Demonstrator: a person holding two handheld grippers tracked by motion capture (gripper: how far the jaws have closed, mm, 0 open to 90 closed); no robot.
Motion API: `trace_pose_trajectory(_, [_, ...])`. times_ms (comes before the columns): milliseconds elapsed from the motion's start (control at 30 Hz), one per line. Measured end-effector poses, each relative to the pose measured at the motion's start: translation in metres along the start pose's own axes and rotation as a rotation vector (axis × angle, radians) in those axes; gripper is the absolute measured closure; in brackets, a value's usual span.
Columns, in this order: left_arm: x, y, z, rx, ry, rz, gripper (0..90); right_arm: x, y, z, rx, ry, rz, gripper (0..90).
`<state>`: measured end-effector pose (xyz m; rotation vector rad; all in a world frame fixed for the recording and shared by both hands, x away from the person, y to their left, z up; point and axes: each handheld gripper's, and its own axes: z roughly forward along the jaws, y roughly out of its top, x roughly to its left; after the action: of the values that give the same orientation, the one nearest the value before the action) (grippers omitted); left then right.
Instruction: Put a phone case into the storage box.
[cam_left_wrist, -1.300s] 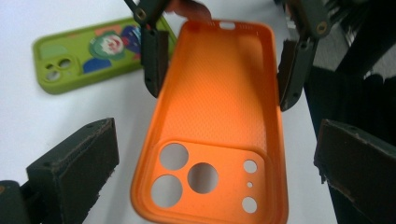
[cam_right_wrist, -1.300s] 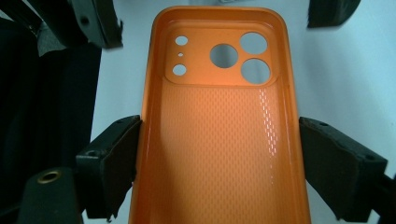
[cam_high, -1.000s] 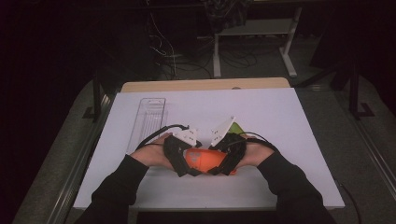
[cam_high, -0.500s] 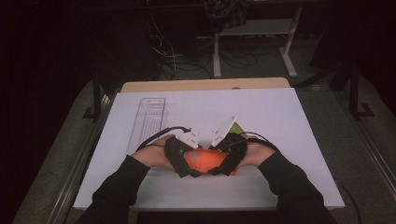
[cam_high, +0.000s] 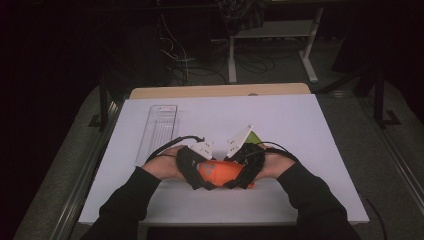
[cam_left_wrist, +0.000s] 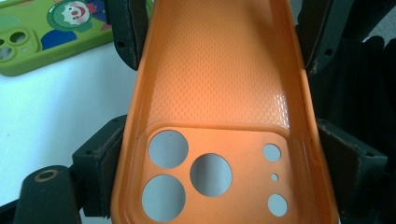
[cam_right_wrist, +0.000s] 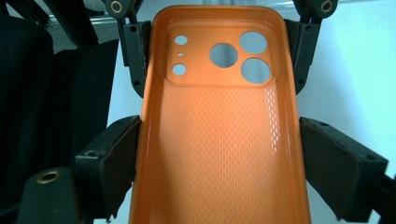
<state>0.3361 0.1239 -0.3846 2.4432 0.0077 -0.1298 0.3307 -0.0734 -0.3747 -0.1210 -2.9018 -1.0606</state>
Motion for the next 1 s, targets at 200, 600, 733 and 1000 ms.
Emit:
trace_pose_trajectory(200, [0.0,0.0,-0.001,0.004,0.0,-0.009,15.9,0.0,-0.001,0.0,-0.015,-0.008,0.002,9.9])
trace_pose_trajectory(600, [0.005,-0.007,-0.007,-0.006,0.076,-0.094,15.8,-0.007,-0.01,-0.028,-0.127,-0.108,0.099,2.8])
trace_pose_trajectory(733, [0.006,-0.011,-0.009,-0.008,0.115,-0.13,15.9,-0.01,-0.017,-0.036,-0.15,-0.161,0.168,2.8])
trace_pose_trajectory(1000, [0.008,-0.016,-0.014,-0.018,0.206,-0.22,15.9,-0.014,-0.035,-0.046,-0.17,-0.265,0.344,0.4])
